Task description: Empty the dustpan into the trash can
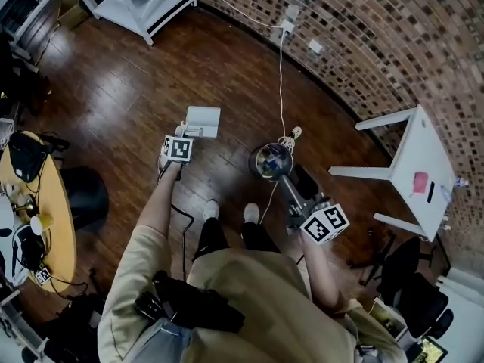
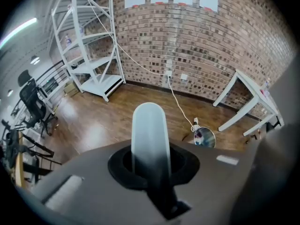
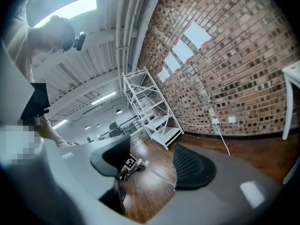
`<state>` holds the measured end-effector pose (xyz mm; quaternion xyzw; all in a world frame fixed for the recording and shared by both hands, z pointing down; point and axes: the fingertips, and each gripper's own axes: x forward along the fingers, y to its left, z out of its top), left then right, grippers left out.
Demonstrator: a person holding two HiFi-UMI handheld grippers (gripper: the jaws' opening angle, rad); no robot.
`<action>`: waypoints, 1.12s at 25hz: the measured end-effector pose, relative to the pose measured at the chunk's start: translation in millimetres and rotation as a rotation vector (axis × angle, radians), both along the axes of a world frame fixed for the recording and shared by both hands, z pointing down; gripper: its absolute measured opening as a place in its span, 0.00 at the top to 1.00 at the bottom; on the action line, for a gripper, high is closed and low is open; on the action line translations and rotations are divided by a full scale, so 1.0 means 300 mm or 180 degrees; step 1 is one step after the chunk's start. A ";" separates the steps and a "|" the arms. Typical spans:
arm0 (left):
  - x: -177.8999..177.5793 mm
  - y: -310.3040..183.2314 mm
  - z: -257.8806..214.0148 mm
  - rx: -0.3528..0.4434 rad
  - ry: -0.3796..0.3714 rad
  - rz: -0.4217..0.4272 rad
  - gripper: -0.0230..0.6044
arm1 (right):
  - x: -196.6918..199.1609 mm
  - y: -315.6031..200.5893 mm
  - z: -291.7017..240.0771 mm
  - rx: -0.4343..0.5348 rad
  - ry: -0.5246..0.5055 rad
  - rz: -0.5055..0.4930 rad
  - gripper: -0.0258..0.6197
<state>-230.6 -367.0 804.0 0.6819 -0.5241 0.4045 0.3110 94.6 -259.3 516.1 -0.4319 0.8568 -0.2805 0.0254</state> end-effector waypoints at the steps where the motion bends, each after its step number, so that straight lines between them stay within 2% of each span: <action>1: 0.018 -0.009 -0.008 -0.0031 0.0044 0.0075 0.86 | -0.009 0.001 -0.002 0.0013 -0.0007 -0.0014 0.53; 4: 0.056 -0.005 -0.038 -0.0037 0.0190 0.0093 0.59 | -0.021 0.007 -0.020 0.0073 -0.0043 -0.0026 0.53; 8: 0.039 -0.023 -0.136 0.0296 -0.0003 0.0108 0.35 | -0.007 0.001 -0.054 0.0159 -0.0092 0.0028 0.53; 10: 0.031 -0.020 -0.218 0.0483 0.0038 0.0052 0.29 | 0.000 0.004 -0.071 0.0216 -0.0119 0.0053 0.53; 12: 0.014 0.001 -0.311 0.0699 0.0087 -0.0040 0.18 | 0.005 0.012 -0.093 0.0290 -0.0135 0.0078 0.53; 16: -0.013 0.076 -0.507 0.1118 0.0069 0.0022 0.13 | 0.001 0.026 -0.143 0.0464 -0.0153 0.0089 0.53; 18: 0.000 0.122 -0.646 0.1466 0.0139 -0.0019 0.12 | 0.001 0.035 -0.174 0.0584 -0.0090 0.0109 0.53; 19: 0.010 0.148 -0.730 0.1687 0.0200 -0.0077 0.08 | 0.000 0.038 -0.196 0.0673 -0.0023 0.0139 0.53; 21: 0.049 0.213 -0.898 0.2097 0.0406 -0.0163 0.08 | -0.003 0.048 -0.252 0.0900 0.0160 0.0236 0.52; 24: 0.159 0.315 -1.076 0.2459 0.0718 0.0044 0.08 | -0.016 0.079 -0.346 0.1231 0.0433 0.0431 0.51; 26: 0.229 0.383 -1.171 0.2707 0.0941 0.0238 0.14 | -0.037 0.111 -0.396 0.1407 0.0723 0.0570 0.50; 27: 0.261 0.416 -1.209 0.2823 0.1058 0.0316 0.23 | -0.049 0.129 -0.419 0.1485 0.0904 0.0646 0.48; 28: 0.292 0.448 -1.238 0.2900 0.1166 0.0388 0.28 | -0.060 0.150 -0.442 0.1553 0.1066 0.0732 0.46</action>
